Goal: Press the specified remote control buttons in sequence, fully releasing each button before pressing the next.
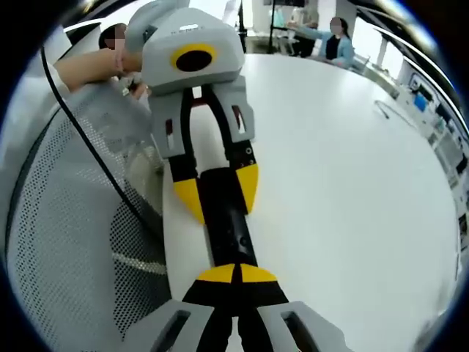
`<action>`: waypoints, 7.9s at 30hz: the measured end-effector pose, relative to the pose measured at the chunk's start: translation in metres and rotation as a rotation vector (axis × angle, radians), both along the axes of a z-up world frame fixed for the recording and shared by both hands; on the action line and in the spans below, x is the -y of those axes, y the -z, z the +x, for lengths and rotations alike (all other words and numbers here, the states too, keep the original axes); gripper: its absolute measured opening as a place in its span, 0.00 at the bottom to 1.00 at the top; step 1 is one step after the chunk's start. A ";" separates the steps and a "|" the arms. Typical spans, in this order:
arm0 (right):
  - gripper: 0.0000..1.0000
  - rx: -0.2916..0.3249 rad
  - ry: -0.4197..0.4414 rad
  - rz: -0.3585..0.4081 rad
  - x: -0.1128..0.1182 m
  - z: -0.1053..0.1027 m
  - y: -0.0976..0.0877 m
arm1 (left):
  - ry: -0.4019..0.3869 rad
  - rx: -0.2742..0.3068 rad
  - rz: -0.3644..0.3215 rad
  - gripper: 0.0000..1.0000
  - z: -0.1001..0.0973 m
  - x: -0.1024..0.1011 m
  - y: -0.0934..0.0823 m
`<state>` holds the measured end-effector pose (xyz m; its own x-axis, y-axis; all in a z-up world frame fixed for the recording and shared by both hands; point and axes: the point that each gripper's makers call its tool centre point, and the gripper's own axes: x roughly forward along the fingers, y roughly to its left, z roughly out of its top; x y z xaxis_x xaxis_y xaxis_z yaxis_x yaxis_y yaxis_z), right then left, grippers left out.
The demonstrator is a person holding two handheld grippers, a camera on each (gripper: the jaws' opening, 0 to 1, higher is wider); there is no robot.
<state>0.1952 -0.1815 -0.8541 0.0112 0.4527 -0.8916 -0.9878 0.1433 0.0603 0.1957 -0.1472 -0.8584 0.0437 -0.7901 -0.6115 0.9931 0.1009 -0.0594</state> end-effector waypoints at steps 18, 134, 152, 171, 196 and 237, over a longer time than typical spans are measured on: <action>0.00 0.014 0.005 -0.009 0.009 0.000 -0.001 | -0.005 -0.008 -0.003 0.24 0.000 0.000 0.000; 0.00 0.281 -0.004 0.123 -0.026 -0.016 -0.003 | 0.022 0.033 0.017 0.24 -0.001 0.000 0.000; 0.00 0.380 -0.133 0.009 -0.022 -0.014 0.001 | 0.024 0.033 0.021 0.24 0.000 0.001 0.000; 0.00 0.262 -0.062 0.056 -0.024 -0.015 0.000 | 0.019 0.040 0.016 0.24 -0.001 0.001 0.000; 0.00 0.104 0.058 0.100 -0.021 -0.001 -0.003 | 0.020 0.039 0.006 0.24 0.000 0.001 0.000; 0.00 -0.065 0.085 0.002 -0.023 0.002 -0.002 | 0.028 0.038 0.025 0.24 0.000 0.001 0.000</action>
<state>0.1972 -0.1586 -0.8523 -0.0085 0.4545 -0.8907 -0.9660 0.2263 0.1247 0.1954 -0.1484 -0.8586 0.0451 -0.7756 -0.6296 0.9971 0.0740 -0.0198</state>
